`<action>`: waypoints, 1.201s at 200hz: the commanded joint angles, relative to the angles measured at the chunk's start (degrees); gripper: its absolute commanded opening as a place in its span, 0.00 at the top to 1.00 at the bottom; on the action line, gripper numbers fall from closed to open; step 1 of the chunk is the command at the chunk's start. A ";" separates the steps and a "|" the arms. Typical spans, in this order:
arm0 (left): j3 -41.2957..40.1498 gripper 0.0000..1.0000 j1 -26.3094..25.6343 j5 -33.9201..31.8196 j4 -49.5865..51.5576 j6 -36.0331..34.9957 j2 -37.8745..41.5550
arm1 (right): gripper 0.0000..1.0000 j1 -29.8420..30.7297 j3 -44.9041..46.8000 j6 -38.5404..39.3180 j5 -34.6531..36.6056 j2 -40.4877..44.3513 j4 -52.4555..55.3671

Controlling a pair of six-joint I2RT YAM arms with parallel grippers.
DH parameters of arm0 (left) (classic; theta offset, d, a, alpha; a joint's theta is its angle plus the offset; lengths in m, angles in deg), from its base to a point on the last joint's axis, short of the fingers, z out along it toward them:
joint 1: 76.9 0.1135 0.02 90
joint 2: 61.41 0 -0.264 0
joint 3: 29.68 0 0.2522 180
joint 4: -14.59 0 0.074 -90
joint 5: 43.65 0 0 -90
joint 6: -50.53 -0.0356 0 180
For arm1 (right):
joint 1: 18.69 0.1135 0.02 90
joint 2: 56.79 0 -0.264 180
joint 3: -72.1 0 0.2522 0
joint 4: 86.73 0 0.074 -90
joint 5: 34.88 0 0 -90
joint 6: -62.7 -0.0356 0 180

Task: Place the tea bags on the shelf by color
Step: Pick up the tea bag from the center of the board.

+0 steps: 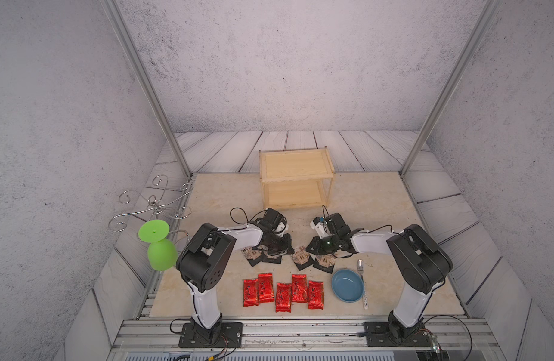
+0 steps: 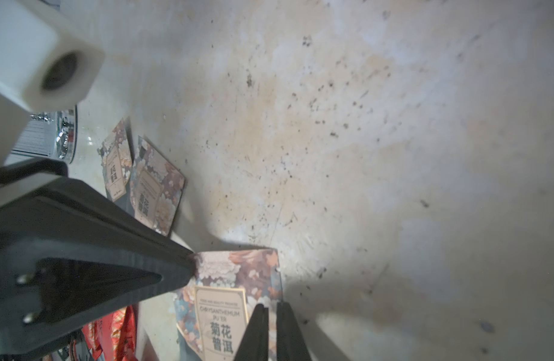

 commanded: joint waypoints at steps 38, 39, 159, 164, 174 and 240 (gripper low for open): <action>6.57 1.00 1.88 1.42 10.93 -7.23 8.47 | 0.80 -2.94 -5.06 5.36 0.76 11.28 12.49; 6.70 1.00 1.92 1.50 11.09 -7.37 8.61 | 0.80 -3.00 -5.17 5.44 0.75 11.44 12.68; 17.58 1.00 7.30 13.67 22.31 -19.57 13.69 | 0.67 -9.66 -6.85 6.63 -11.39 24.58 16.60; 17.80 1.00 7.45 14.20 22.40 -19.92 13.74 | 0.67 -9.95 -6.41 6.02 -12.11 24.65 15.66; 18.08 1.00 7.59 14.84 22.40 -20.41 13.89 | 0.67 -10.72 -5.78 4.69 -14.71 24.53 13.75; 17.07 1.00 7.68 19.72 19.93 -20.40 15.49 | 0.53 -12.73 -1.31 2.72 -22.63 25.93 7.99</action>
